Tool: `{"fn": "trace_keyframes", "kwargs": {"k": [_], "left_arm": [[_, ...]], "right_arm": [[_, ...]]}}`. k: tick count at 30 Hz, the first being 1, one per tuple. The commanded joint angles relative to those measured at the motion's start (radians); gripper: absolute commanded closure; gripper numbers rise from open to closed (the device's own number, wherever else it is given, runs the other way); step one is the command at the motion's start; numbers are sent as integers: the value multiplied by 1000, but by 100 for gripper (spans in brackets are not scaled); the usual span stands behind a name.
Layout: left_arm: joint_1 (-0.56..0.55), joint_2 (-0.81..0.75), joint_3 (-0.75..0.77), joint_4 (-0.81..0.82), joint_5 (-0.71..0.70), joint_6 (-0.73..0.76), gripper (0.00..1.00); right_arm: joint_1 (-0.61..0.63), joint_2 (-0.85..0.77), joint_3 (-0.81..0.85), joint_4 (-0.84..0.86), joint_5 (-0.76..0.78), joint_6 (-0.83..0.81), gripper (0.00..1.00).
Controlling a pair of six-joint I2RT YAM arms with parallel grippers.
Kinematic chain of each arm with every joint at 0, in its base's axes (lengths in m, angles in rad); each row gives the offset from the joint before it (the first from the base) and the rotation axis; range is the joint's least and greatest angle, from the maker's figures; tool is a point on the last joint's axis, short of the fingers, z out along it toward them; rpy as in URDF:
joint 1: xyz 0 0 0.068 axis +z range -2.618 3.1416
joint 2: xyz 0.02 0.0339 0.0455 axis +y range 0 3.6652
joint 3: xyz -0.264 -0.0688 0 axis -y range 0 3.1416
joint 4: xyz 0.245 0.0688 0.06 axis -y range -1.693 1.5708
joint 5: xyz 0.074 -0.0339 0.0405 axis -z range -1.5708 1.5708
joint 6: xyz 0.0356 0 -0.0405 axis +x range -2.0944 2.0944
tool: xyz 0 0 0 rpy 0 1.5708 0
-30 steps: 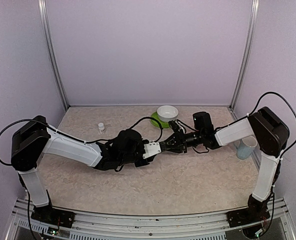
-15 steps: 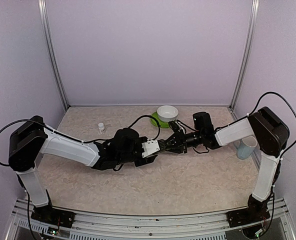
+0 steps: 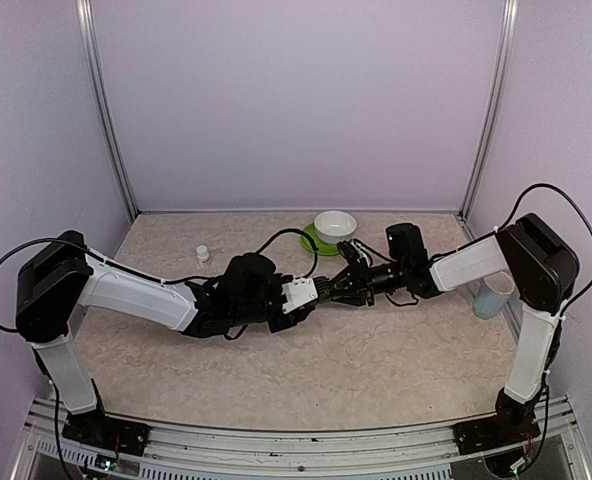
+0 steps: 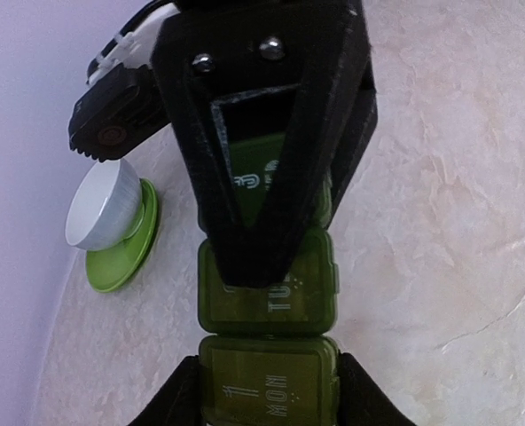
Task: Sort the pills into containers
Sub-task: Open the lid of the pill container in the compartment.
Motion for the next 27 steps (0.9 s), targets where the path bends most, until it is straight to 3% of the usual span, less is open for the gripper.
{"fn": "trace_keyframes", "kwargs": {"k": [1, 9, 27], "left_arm": [[11, -39, -5, 41, 11, -20, 47], [37, -64, -6, 70, 11, -74, 33], [84, -115, -17, 85, 128, -139, 29]], "right_arm": [[-7, -20, 4, 1, -9, -18, 78], [-7, -20, 2, -4, -8, -24, 78], [-10, -8, -4, -7, -2, -32, 78]]}}
